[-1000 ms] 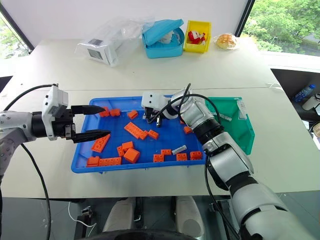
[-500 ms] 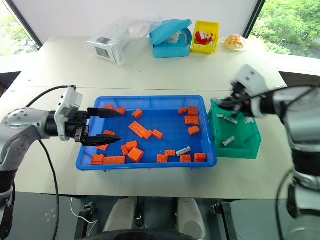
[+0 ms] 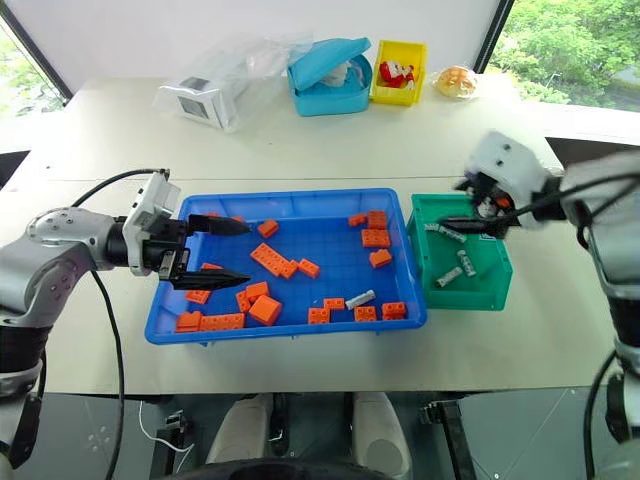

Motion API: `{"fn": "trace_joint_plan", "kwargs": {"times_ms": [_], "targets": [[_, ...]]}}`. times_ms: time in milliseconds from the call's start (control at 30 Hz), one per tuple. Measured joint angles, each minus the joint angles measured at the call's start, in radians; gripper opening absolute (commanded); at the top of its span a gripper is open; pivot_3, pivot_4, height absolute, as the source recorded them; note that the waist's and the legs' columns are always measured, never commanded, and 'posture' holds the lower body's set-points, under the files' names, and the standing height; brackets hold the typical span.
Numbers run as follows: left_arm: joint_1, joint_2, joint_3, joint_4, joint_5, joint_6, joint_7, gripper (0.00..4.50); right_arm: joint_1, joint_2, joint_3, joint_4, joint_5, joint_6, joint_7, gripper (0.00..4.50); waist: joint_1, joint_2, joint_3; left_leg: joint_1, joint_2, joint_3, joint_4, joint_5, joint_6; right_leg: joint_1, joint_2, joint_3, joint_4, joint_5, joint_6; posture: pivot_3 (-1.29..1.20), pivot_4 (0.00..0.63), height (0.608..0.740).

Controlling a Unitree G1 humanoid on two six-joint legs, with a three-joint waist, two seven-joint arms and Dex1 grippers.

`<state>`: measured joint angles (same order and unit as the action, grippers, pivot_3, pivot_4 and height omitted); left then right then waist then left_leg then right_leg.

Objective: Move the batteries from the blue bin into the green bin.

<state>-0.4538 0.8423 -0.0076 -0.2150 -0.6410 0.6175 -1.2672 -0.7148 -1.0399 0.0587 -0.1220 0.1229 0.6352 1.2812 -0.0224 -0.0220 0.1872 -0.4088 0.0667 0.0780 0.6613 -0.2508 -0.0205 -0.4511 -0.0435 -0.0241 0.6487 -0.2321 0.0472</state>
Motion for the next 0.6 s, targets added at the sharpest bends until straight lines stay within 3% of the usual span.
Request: {"fn": "trace_joint_plan", "kwargs": {"times_ms": [100, 300, 600], "targets": [[0.007, 0.000, 0.000, -0.004, 0.001, -0.001, 0.001, 4.50, -0.095, 0.068, 0.141, 0.040, -0.020, -0.140, 0.093, 3.47, 0.004, 0.000, 0.000, -0.001, 0.000, 0.000, 0.000, 0.000, 0.000, 0.000, 0.000, 0.000, 0.000, 0.001, 0.001, 0.00, 0.150, 0.736], [0.034, 0.005, 0.008, -0.044, -0.002, 0.008, 0.023, 4.50, -0.130, 0.189, 0.376, 0.197, -0.120, -0.454, 0.240, 3.47, 0.012, 0.000, 0.000, -0.003, -0.001, 0.001, 0.003, 0.000, 0.000, 0.000, -0.003, -0.001, -0.001, 0.001, 0.003, 0.00, 0.150, 0.736], [0.060, 0.018, 0.035, -0.097, -0.018, 0.046, 0.073, 4.50, -0.177, 0.245, 0.456, 0.383, -0.189, -0.692, 0.326, 3.47, 0.010, 0.000, 0.000, -0.002, -0.001, 0.001, 0.003, 0.000, 0.000, 0.000, -0.002, -0.001, 0.000, 0.001, 0.002, 0.00, 0.150, 0.736]]}}
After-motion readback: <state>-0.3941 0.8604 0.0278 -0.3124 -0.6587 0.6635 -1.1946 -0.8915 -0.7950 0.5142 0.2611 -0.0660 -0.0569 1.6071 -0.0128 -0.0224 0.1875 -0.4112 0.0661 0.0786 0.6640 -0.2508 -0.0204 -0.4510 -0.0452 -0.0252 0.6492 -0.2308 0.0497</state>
